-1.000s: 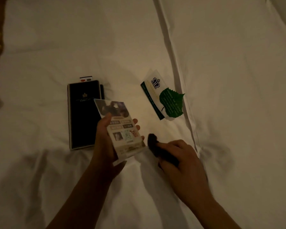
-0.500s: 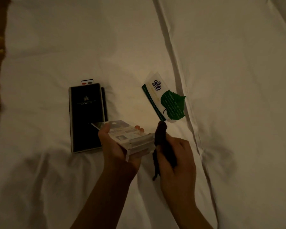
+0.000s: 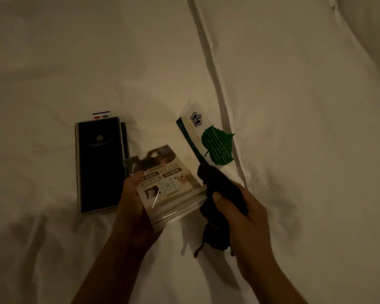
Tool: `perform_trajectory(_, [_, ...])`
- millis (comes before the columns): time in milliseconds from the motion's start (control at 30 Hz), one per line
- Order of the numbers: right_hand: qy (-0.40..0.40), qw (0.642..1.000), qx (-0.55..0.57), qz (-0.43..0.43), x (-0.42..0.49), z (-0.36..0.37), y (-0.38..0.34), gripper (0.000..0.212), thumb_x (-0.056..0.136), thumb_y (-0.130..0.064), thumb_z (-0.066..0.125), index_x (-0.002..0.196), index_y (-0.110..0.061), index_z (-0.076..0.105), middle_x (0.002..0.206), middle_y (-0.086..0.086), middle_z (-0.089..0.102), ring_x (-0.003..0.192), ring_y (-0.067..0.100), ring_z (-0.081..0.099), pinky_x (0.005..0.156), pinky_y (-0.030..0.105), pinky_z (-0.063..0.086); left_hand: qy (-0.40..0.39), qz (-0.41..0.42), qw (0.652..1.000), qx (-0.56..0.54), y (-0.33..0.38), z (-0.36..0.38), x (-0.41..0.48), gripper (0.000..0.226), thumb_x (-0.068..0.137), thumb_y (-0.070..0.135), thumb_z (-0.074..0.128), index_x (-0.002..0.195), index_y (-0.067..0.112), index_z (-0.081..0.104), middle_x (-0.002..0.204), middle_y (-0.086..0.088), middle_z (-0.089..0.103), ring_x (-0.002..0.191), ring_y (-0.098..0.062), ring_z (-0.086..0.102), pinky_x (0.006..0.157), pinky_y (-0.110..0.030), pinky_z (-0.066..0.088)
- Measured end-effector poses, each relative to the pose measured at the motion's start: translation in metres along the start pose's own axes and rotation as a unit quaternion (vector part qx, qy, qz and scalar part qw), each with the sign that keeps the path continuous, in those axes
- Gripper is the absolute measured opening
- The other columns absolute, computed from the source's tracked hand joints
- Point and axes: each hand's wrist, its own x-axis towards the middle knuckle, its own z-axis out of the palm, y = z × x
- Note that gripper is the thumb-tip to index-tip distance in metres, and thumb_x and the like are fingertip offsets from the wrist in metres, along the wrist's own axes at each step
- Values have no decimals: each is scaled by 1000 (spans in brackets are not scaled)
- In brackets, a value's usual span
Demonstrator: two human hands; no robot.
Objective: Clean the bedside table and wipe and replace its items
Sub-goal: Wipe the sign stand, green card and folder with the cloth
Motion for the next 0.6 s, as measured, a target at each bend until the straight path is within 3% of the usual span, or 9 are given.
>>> perform_trajectory(67, [-24, 996, 73, 49, 11, -11, -8, 26, 86, -22, 65, 109, -33, 73, 104, 0, 76, 94, 26, 73, 80, 46, 60, 10, -25, 999, 40, 0, -8, 2, 30, 94, 34, 52, 102, 12, 70, 96, -8, 76, 85, -22, 76, 61, -32, 60])
perform_trajectory(167, [-64, 995, 47, 59, 22, -22, -16, 20, 87, -16, 67, 97, -30, 77, 93, 3, 77, 86, 26, 74, 69, 35, 60, 15, -63, 992, 105, -7, -13, 2, 36, 96, 38, 48, 95, 15, 77, 98, -10, 78, 89, -27, 76, 61, -36, 60])
perform_trajectory(233, [-81, 997, -12, -10, 25, -21, -21, 15, 85, -21, 67, 94, -31, 74, 86, -1, 75, 80, 20, 73, 64, 27, 57, 17, -72, 986, 150, -6, -11, 3, 34, 94, 37, 51, 94, 15, 77, 102, -18, 76, 91, -34, 75, 62, -42, 60])
perform_trajectory(300, [-96, 983, -106, -114, 28, -17, -26, 23, 86, -22, 63, 98, -41, 70, 93, -5, 69, 87, 18, 69, 72, 31, 57, 7, -51, 980, 194, -3, -11, 3, 29, 82, 40, 63, 93, 17, 76, 101, -20, 75, 89, -34, 75, 63, -41, 60])
perform_trajectory(367, [-69, 963, -195, -170, 34, -15, -25, 31, 89, -21, 61, 100, -50, 66, 97, -11, 65, 91, 13, 66, 79, 34, 56, -6, -41, 970, 238, -3, -11, 0, 33, 63, 43, 73, 91, 25, 75, 103, -16, 75, 90, -32, 75, 65, -42, 60])
perform_trajectory(400, [-32, 969, -196, -150, 38, -15, -23, 30, 90, -22, 61, 100, -49, 66, 96, -11, 66, 89, 11, 66, 80, 38, 56, -9, -53, 966, 251, -5, -9, -3, 35, 62, 44, 73, 93, 27, 74, 104, -14, 75, 91, -32, 74, 66, -43, 61])
perform_trajectory(467, [38, 981, -161, -99, 40, -14, -20, 23, 92, -23, 61, 104, -41, 67, 95, -5, 68, 85, 15, 68, 78, 47, 57, -14, -79, 963, 259, -9, -7, -9, 22, 81, 43, 63, 95, 28, 72, 101, -11, 76, 88, -30, 75, 64, -42, 60])
perform_trajectory(533, [41, 945, -271, -178, 37, -14, -19, 22, 92, -27, 57, 111, -32, 66, 104, -4, 65, 93, 17, 62, 78, 44, 55, 9, -96, 960, 264, -12, -4, -13, 20, 95, 35, 53, 91, 30, 71, 96, -9, 77, 82, -28, 76, 60, -39, 59])
perform_trajectory(600, [-14, 881, -392, -263, 31, -10, -16, 33, 88, -33, 52, 118, -31, 65, 114, -7, 60, 102, 14, 53, 82, 30, 48, 13, -106, 959, 261, -11, -3, -15, 21, 96, 30, 52, 89, 29, 72, 94, -10, 77, 80, -28, 75, 57, -38, 58])
